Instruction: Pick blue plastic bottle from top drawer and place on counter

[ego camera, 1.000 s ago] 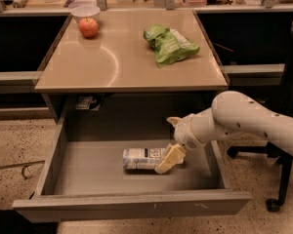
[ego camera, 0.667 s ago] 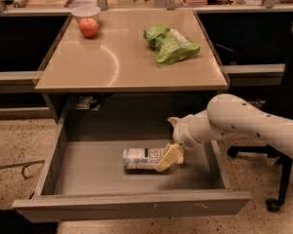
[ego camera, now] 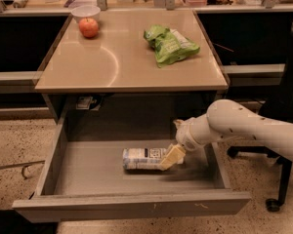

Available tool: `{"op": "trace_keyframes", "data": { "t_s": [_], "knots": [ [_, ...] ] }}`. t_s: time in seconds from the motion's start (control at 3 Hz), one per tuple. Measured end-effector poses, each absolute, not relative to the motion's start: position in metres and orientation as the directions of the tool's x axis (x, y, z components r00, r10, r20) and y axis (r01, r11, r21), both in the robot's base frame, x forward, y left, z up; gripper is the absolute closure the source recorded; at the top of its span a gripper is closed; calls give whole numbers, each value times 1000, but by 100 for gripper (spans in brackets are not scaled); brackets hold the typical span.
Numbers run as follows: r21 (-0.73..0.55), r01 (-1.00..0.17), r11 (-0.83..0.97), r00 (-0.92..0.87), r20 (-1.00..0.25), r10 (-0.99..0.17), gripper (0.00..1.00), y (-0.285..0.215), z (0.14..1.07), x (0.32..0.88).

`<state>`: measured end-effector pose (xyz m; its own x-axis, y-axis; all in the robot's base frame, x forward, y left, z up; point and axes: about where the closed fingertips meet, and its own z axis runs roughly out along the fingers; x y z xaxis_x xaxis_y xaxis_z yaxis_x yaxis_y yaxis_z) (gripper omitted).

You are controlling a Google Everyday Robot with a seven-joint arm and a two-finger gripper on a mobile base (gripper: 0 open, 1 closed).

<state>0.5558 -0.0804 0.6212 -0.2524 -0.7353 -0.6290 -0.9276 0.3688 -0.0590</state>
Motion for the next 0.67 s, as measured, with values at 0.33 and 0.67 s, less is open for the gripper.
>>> {"op": "trace_keyframes", "data": {
  "t_s": [0.33, 0.67],
  "knots": [
    [-39, -928, 371, -264, -634, -727, 0, -78, 613, 554],
    [-18, -938, 347, -255, -640, -724, 0, -65, 613, 547]
  ]
}}
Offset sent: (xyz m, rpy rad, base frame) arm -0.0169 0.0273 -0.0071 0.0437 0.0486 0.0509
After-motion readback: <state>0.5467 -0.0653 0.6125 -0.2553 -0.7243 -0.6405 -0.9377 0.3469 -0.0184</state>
